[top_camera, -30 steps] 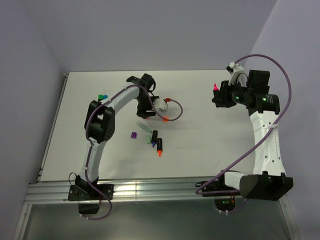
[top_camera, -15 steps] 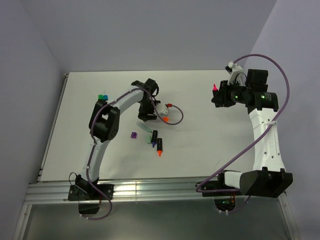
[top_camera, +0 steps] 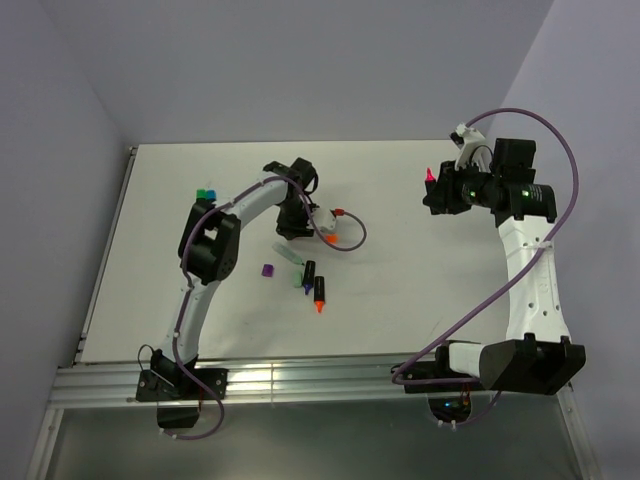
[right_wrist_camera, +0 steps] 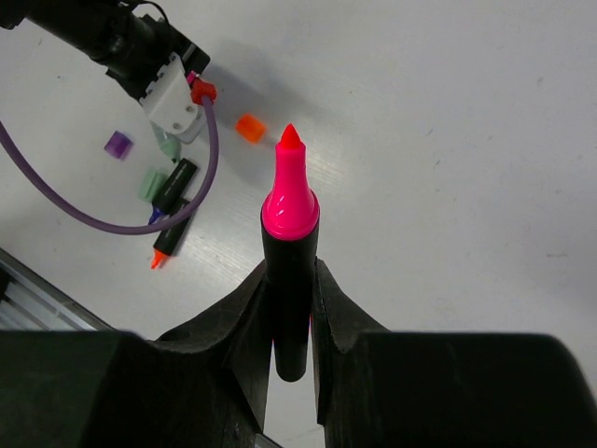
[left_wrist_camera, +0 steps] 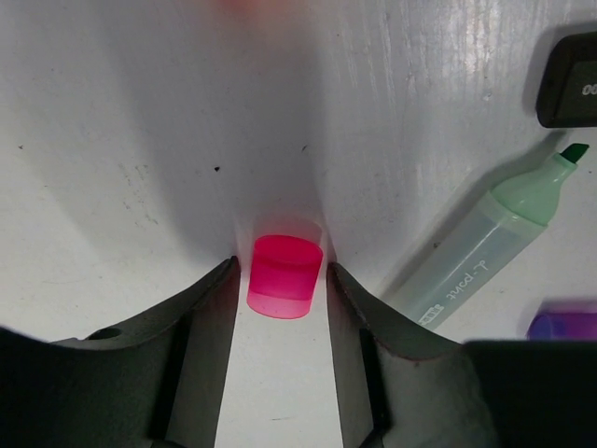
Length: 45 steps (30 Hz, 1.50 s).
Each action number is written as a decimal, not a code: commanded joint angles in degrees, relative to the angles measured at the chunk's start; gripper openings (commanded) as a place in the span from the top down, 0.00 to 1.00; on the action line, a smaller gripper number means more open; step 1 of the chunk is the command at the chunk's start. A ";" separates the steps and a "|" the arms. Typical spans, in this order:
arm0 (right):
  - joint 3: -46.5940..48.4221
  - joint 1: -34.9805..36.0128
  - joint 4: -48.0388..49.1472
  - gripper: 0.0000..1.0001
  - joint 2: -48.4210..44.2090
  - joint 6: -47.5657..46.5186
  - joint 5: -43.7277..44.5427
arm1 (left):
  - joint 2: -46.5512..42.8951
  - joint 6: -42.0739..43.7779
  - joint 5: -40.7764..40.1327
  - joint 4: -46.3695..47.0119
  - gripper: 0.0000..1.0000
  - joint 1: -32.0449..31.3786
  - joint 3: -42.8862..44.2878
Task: Insert the pens into the pen caps
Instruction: Insert the pen cap onto the pen.
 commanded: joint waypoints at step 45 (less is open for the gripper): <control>-2.47 27.01 29.57 1.00 4.54 13.38 12.49 | -37.33 -113.29 5.79 48.25 1.00 9.18 -1.74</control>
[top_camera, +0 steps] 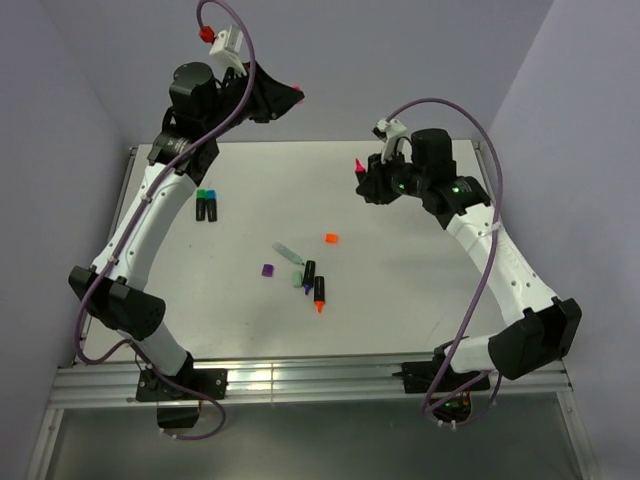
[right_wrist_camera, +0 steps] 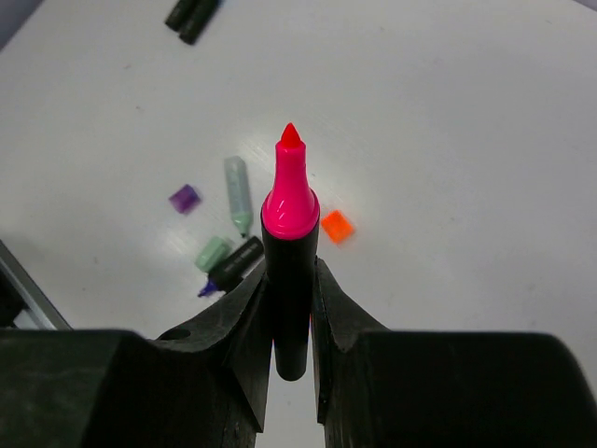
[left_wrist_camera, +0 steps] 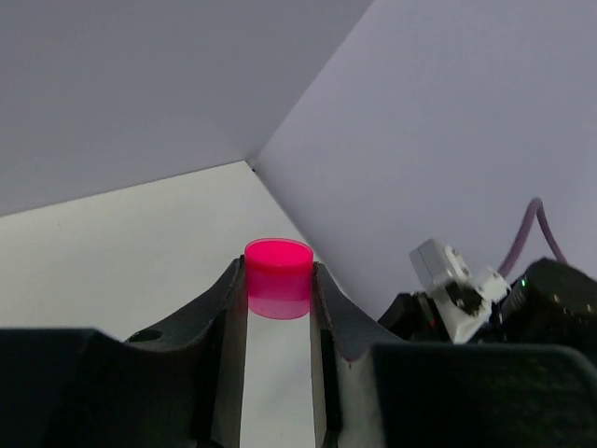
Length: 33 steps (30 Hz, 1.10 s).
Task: Insert the pens into the pen caps
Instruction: Insert the pen cap onto the pen.
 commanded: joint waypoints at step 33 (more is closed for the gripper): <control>17.44 14.63 7.14 1.00 2.92 8.63 28.81 | 5.50 2.84 -26.39 -6.91 1.00 -18.43 13.60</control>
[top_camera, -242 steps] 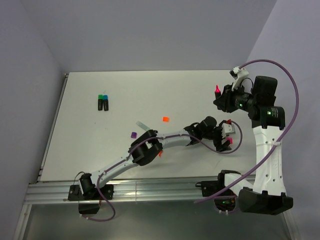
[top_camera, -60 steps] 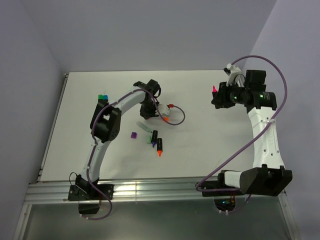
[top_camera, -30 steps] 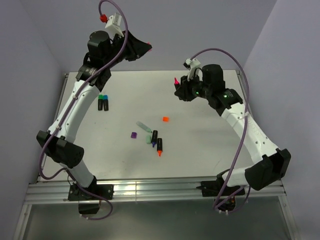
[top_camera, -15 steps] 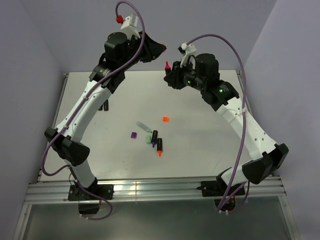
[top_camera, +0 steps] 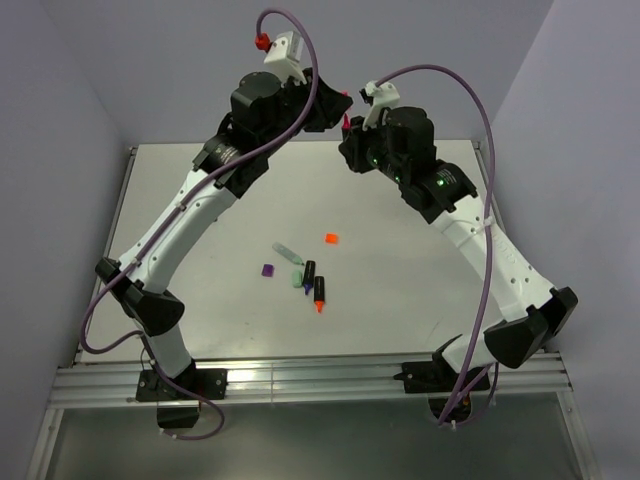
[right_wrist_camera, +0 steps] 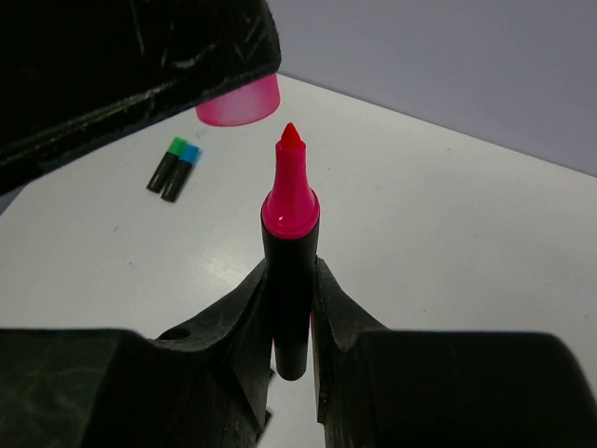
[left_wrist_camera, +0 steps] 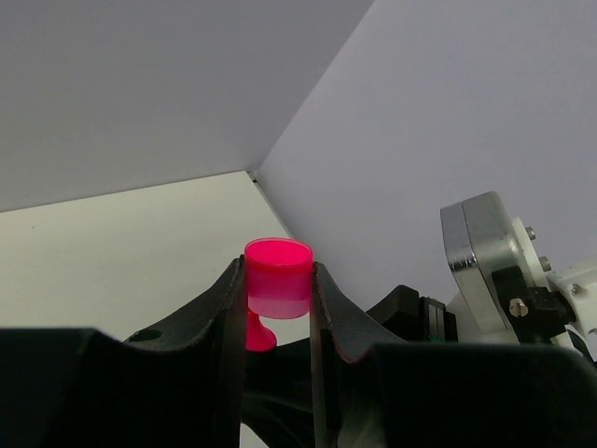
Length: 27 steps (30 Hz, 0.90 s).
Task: Insert the pens into the pen caps
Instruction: Insert the pen cap onto the pen.
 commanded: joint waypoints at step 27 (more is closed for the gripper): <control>3.65 0.33 0.51 1.00 -3.75 -3.19 0.17 | 0.87 3.33 -1.95 1.58 1.00 -1.79 -0.71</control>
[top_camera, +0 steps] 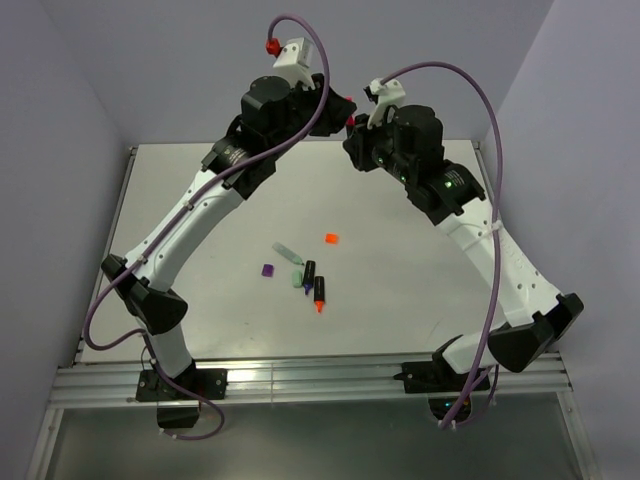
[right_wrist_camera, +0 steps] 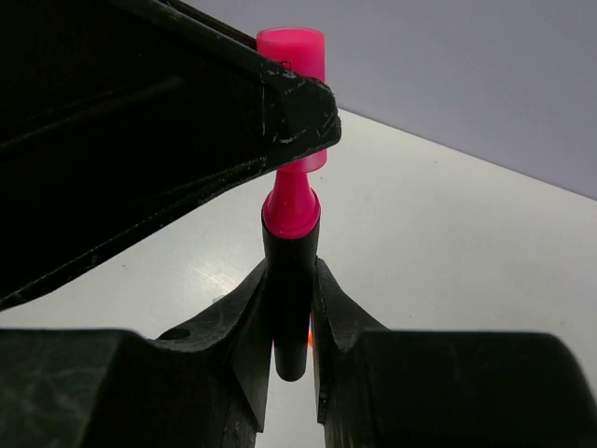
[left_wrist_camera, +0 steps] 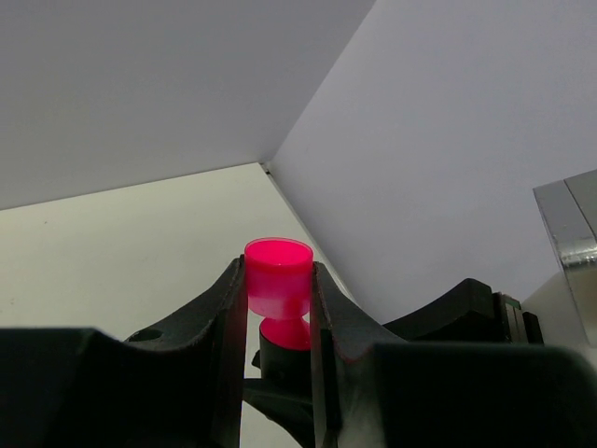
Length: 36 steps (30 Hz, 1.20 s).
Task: Insert the pens into the pen caps
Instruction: Insert the pen cap onto the pen.
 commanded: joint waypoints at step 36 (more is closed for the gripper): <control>10.60 0.27 1.28 1.00 -0.53 -6.21 -1.48 | -4.15 0.88 9.70 3.76 0.13 2.46 -3.70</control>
